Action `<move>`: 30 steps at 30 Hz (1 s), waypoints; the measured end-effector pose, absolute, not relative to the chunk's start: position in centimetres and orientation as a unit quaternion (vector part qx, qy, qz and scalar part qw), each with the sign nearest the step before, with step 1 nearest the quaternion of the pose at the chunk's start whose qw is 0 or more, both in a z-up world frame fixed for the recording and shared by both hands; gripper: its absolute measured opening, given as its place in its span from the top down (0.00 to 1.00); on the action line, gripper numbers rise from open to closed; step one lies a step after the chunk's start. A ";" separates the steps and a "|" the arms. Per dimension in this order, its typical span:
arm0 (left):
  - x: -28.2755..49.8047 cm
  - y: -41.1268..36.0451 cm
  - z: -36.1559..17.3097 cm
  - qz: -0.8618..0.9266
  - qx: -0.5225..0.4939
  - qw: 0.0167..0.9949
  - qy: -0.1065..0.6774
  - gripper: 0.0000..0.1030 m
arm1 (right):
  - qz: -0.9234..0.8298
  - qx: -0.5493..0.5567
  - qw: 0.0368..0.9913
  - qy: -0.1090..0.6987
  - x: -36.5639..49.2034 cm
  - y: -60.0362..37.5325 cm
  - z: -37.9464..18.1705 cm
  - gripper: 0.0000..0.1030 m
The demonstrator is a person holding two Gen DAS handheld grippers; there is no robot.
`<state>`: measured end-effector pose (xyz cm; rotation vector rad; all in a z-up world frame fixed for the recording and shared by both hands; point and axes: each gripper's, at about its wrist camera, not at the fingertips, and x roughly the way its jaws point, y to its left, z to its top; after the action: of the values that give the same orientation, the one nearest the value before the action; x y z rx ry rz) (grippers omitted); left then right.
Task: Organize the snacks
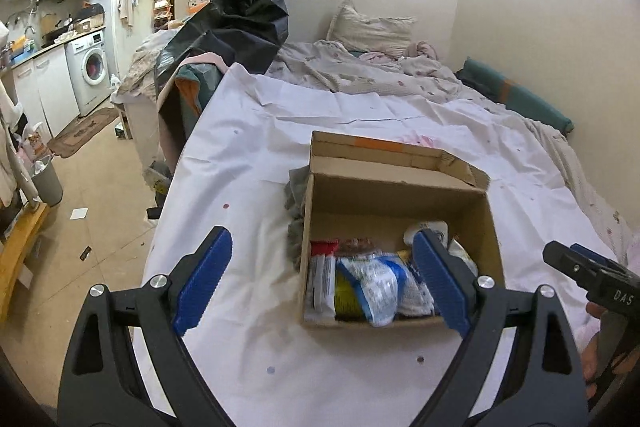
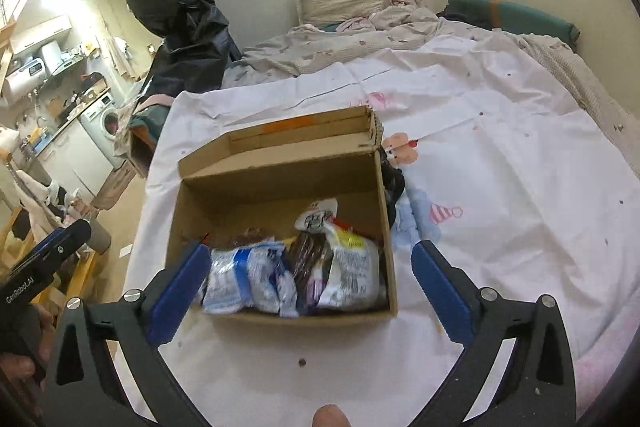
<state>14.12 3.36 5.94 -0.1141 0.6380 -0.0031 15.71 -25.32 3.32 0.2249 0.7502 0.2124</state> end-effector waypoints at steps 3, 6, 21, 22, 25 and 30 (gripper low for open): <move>12.1 3.5 5.7 -0.003 -0.062 0.945 0.322 0.13 | 0.104 0.108 0.920 0.362 13.6 -25.3 3.4 0.00; 10.1 4.3 5.5 -0.014 -0.081 0.941 0.327 0.13 | 0.108 0.097 0.918 0.368 12.1 -24.9 2.8 0.00; 8.0 4.3 1.7 0.009 -0.091 0.933 0.348 0.13 | 0.098 0.088 0.919 0.372 10.4 -23.6 -1.3 0.00; 8.1 4.1 1.6 0.010 -0.087 0.934 0.346 0.13 | 0.102 0.077 0.923 0.363 10.2 -23.2 -1.0 0.00; 8.1 3.6 1.3 0.018 -0.067 0.937 0.341 0.13 | 0.098 0.045 0.937 0.333 9.5 -22.4 -0.2 0.00; 8.0 2.8 1.2 0.013 -0.044 0.941 0.335 0.08 | 0.097 0.023 0.945 0.311 8.8 -21.6 0.4 0.00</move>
<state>8.02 2.80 1.19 -0.0906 0.6825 0.0274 8.77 -21.57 0.43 0.0472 0.6344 0.1983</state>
